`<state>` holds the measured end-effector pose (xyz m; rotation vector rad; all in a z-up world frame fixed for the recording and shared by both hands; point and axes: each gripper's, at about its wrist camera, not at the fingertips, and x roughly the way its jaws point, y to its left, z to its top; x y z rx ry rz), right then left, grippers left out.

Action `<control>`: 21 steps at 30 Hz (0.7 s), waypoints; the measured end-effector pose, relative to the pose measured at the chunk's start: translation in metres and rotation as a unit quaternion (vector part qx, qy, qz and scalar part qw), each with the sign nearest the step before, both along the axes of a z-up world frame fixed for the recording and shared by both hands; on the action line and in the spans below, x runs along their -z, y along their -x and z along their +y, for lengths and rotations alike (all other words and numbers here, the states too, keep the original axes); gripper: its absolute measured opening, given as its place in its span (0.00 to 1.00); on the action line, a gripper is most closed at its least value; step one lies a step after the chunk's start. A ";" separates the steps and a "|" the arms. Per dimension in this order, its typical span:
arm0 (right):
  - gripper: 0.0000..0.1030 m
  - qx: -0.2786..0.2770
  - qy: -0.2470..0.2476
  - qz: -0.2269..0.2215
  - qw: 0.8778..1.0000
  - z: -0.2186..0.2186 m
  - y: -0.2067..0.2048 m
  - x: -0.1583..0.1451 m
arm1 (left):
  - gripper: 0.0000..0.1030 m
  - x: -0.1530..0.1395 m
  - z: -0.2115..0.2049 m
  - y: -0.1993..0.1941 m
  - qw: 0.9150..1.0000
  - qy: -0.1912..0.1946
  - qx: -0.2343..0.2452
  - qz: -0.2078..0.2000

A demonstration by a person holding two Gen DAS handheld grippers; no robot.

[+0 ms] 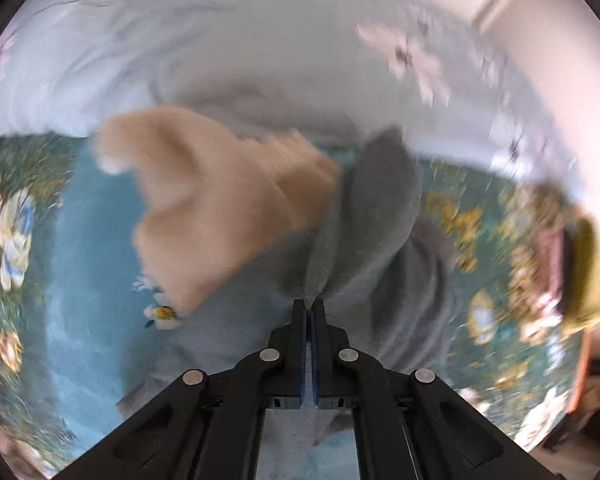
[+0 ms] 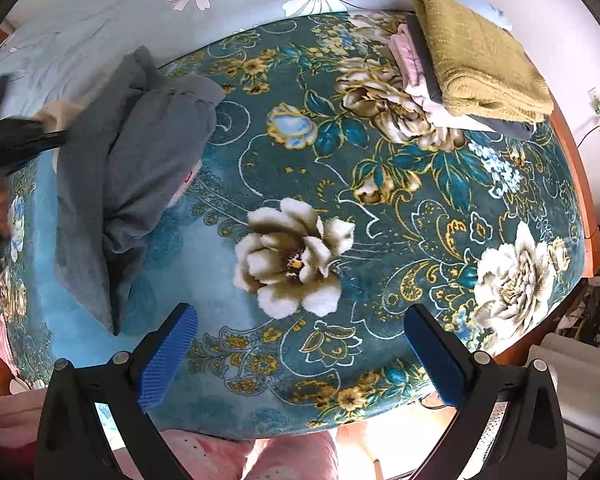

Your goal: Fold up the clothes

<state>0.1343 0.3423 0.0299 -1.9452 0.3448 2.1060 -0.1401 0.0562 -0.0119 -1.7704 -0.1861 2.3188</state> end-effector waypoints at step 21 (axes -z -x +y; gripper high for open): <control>1.00 -0.108 0.221 0.107 0.963 -0.088 0.120 -0.019 | 0.02 -0.118 -0.061 -0.195 0.998 -0.053 -0.021 0.034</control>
